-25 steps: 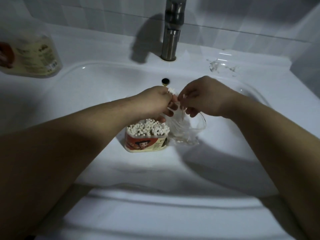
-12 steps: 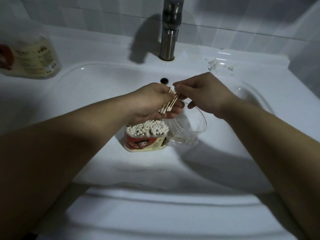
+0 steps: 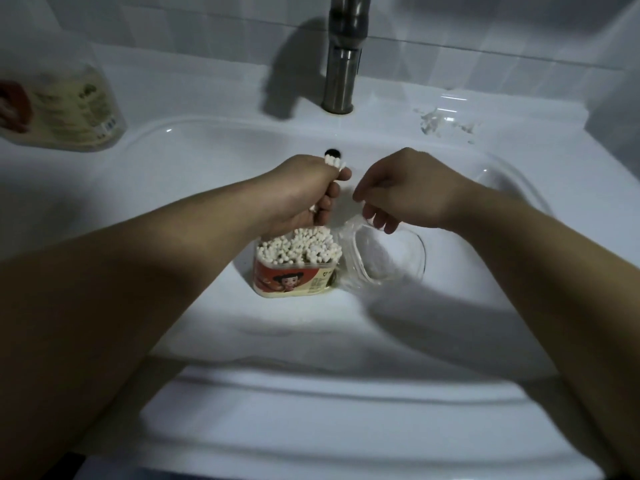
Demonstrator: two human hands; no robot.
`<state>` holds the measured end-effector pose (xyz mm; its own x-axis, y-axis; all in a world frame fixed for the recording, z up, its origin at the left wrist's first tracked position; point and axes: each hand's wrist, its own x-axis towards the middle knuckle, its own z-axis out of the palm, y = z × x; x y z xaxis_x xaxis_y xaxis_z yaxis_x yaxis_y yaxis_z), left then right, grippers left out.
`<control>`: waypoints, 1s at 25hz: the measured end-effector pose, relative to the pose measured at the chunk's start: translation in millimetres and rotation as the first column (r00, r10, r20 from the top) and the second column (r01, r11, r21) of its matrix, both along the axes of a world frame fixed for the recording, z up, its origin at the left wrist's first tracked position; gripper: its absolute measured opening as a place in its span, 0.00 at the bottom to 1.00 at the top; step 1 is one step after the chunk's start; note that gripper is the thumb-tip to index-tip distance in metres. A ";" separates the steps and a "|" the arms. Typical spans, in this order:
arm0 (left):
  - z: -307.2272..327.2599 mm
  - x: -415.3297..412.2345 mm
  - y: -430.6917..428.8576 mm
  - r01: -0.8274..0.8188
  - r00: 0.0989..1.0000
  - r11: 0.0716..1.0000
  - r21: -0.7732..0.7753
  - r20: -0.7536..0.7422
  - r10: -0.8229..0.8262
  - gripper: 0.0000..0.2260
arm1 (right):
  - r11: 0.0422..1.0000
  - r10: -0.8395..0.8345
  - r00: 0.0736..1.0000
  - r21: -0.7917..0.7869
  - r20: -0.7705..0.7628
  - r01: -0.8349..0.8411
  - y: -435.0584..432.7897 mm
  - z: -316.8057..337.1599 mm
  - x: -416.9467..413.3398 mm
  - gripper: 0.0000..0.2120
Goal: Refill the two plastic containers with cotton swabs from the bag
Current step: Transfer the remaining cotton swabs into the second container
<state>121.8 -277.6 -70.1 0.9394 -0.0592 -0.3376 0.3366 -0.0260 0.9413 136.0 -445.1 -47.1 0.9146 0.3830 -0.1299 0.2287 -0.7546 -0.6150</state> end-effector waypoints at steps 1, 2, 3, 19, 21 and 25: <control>0.3 -0.1 0.4 0.000 1.000 1.000 0.005 -0.003 0.000 0.10 | 0.998 0.044 0.999 -0.043 -0.016 -0.044 1.7 1.5 -3.7 0.11; 0.2 -0.2 0.6 0.003 1.000 1.000 0.013 -0.002 -0.003 0.10 | 0.993 0.082 0.996 -0.078 -0.029 -0.084 4.0 3.2 -7.9 0.11; 0.0 -0.2 0.5 0.008 1.000 1.000 0.018 0.001 -0.008 0.10 | 0.990 0.107 0.994 -0.090 -0.037 -0.109 5.7 4.8 -11.3 0.10; 1.5 -0.5 3.5 0.051 0.998 0.996 0.067 0.020 -0.053 0.10 | 0.672 0.397 0.913 -0.647 -0.095 -0.360 26.7 -40.9 -1.5 0.15; 1.0 0.4 3.5 0.060 0.998 0.995 0.076 0.021 -0.062 0.10 | 0.635 0.430 0.902 -0.695 -0.044 -0.337 29.3 -43.9 -2.6 0.15; -2.2 0.0 1.6 0.085 0.996 0.992 0.089 0.017 -0.087 0.09 | 0.597 0.429 0.903 -0.748 -0.008 -0.290 30.6 -46.9 -4.9 0.17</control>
